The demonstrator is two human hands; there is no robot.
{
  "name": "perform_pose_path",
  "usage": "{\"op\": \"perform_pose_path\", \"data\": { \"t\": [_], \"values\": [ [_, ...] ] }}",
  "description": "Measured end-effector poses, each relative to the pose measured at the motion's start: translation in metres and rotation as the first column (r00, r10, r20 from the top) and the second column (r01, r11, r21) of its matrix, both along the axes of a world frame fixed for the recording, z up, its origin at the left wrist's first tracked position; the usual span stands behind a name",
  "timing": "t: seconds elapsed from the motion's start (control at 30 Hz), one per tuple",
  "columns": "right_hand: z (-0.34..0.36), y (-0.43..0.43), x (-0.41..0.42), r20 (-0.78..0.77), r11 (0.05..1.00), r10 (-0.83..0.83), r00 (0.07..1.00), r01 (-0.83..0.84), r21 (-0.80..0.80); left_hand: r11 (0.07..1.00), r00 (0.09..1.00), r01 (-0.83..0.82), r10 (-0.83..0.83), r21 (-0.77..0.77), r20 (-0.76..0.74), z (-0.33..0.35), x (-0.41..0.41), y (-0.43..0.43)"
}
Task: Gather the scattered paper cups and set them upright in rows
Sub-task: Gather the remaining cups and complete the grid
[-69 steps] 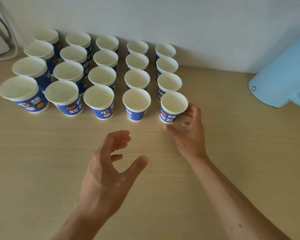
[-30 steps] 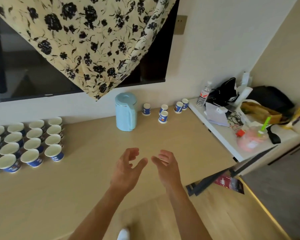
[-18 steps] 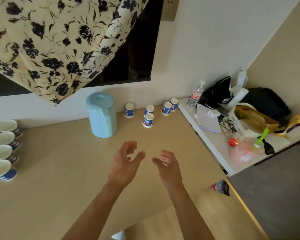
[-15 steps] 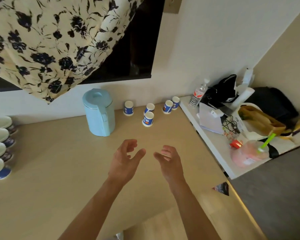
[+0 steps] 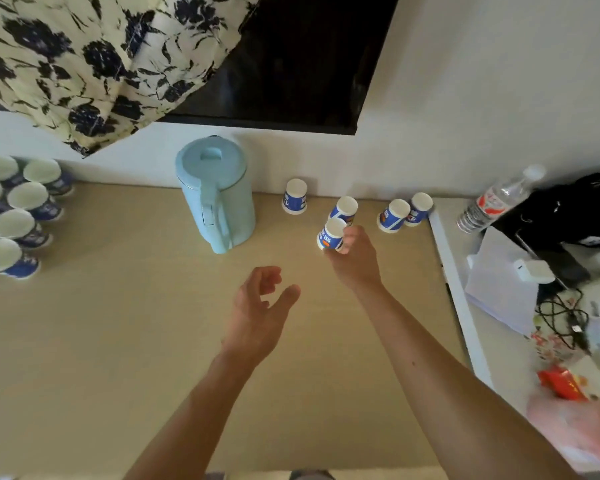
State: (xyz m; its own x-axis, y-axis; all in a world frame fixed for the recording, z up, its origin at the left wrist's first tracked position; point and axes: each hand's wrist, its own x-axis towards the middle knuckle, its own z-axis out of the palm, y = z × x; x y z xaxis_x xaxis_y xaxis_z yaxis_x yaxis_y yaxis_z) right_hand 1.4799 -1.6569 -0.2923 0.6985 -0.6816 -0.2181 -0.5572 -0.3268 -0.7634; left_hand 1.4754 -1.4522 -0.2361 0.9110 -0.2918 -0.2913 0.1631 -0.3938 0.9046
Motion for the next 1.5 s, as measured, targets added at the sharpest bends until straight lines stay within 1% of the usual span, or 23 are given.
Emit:
{"op": "perform_pose_path", "data": {
  "t": [0.07, 0.13, 0.2, 0.27, 0.33, 0.4, 0.5, 0.6, 0.67, 0.7, 0.73, 0.77, 0.8, 0.87, 0.9, 0.97, 1.03, 1.13, 1.2, 1.33, 1.37, 1.43, 1.5],
  "values": [
    [-0.013, -0.017, 0.016, -0.016, 0.992, 0.075, 0.997, -0.076, -0.099, 0.999, 0.999, -0.029, 0.030, 0.015, -0.028, -0.006, -0.004, -0.012],
    [-0.026, -0.031, 0.029, -0.077, 0.960, 0.146, 0.986, -0.160, -0.231, 0.998, 0.998, -0.051, 0.052, 0.034, -0.033, -0.010, -0.007, -0.020],
    [-0.038, -0.042, 0.040, -0.167, 0.897, 0.214, 0.962, -0.261, -0.355, 0.996, 0.996, -0.080, 0.082, 0.048, -0.037, -0.012, -0.009, -0.026],
    [-0.050, -0.050, 0.048, -0.269, 0.811, 0.280, 0.922, -0.377, -0.447, 0.992, 0.993, -0.106, 0.108, 0.062, -0.036, -0.014, -0.010, -0.029],
    [-0.060, -0.056, 0.054, -0.350, 0.749, 0.322, 0.880, -0.463, -0.474, 0.990, 0.992, -0.120, 0.122, 0.073, -0.032, -0.014, -0.011, -0.029],
    [-0.069, -0.060, 0.058, -0.395, 0.711, 0.347, 0.851, -0.513, -0.480, 0.989, 0.992, -0.124, 0.126, 0.087, -0.026, -0.016, -0.013, -0.029],
    [-0.083, -0.064, 0.060, -0.404, 0.697, 0.362, 0.840, -0.532, -0.481, 0.987, 0.990, -0.128, 0.132, 0.097, -0.044, -0.019, -0.018, -0.030],
    [-0.091, -0.066, 0.058, -0.374, 0.717, 0.378, 0.847, -0.524, -0.460, 0.986, 0.986, -0.135, 0.143, 0.099, -0.081, -0.024, -0.023, -0.031],
    [-0.091, -0.069, 0.053, -0.293, 0.774, 0.365, 0.884, -0.463, -0.431, 0.985, 0.983, -0.138, 0.149, 0.104, -0.105, -0.028, -0.024, -0.031],
    [-0.089, -0.070, 0.049, -0.196, 0.839, 0.343, 0.919, -0.393, -0.376, 0.985, 0.981, -0.139, 0.151, 0.100, -0.124, -0.029, -0.024, -0.032],
    [-0.084, -0.068, 0.043, -0.069, 0.909, 0.306, 0.949, -0.313, -0.275, 0.985, 0.977, -0.143, 0.156, 0.091, -0.149, -0.030, -0.022, -0.034],
    [-0.078, -0.065, 0.036, 0.062, 0.956, 0.262, 0.963, -0.250, -0.155, 0.985, 0.971, -0.152, 0.164, 0.082, -0.175, -0.030, -0.021, -0.037],
    [-0.069, -0.061, 0.029, 0.171, 0.975, 0.221, 0.960, -0.217, -0.041, 0.984, 0.963, -0.162, 0.172, 0.068, -0.207, -0.030, -0.019, -0.041],
    [-0.051, -0.047, 0.012, 0.329, 0.963, 0.186, 0.926, -0.238, 0.125, 0.983, 0.944, -0.183, 0.180, 0.015, -0.276, -0.027, -0.014, -0.051],
    [-0.043, -0.041, 0.002, 0.396, 0.948, 0.188, 0.899, -0.272, 0.168, 0.981, 0.936, -0.190, 0.174, -0.023, -0.307, -0.026, -0.011, -0.057],
    [-0.030, -0.029, -0.016, 0.492, 0.919, 0.210, 0.845, -0.342, 0.194, 0.973, 0.919, -0.214, 0.169, -0.089, -0.357, -0.020, -0.007, -0.067],
    [-0.022, -0.019, -0.031, 0.527, 0.899, 0.239, 0.816, -0.391, 0.197, 0.959, 0.909, -0.231, 0.152, -0.164, -0.389, -0.018, -0.004, -0.075],
    [-0.017, -0.011, -0.044, 0.529, 0.898, 0.282, 0.800, -0.414, 0.148, 0.940, 0.930, -0.245, 0.159, -0.238, -0.331, -0.017, -0.001, -0.084],
    [-0.015, -0.012, -0.046, 0.514, 0.894, 0.314, 0.798, -0.430, 0.123, 0.936, 0.934, -0.273, 0.202, -0.222, -0.294, -0.019, 0.002, -0.088],
    [-0.009, -0.035, -0.039, 0.481, 0.825, 0.434, 0.762, -0.550, 0.128, 0.931, 0.928, -0.317, 0.265, -0.180, -0.263, -0.024, 0.009, -0.089],
    [-0.009, -0.045, -0.033, 0.486, 0.826, 0.440, 0.755, -0.553, 0.110, 0.927, 0.923, -0.334, 0.284, -0.172, -0.260, -0.026, 0.011, -0.087],
    [-0.009, -0.068, -0.009, 0.463, 0.874, 0.415, 0.783, -0.484, 0.036, 0.923, 0.918, -0.351, 0.307, -0.156, -0.250, -0.028, 0.015, -0.084],
    [-0.014, -0.090, 0.023, 0.369, 0.926, 0.373, 0.851, -0.368, -0.088, 0.923, 0.916, -0.359, 0.320, -0.141, -0.241, -0.028, 0.018, -0.082]
  ]
}}
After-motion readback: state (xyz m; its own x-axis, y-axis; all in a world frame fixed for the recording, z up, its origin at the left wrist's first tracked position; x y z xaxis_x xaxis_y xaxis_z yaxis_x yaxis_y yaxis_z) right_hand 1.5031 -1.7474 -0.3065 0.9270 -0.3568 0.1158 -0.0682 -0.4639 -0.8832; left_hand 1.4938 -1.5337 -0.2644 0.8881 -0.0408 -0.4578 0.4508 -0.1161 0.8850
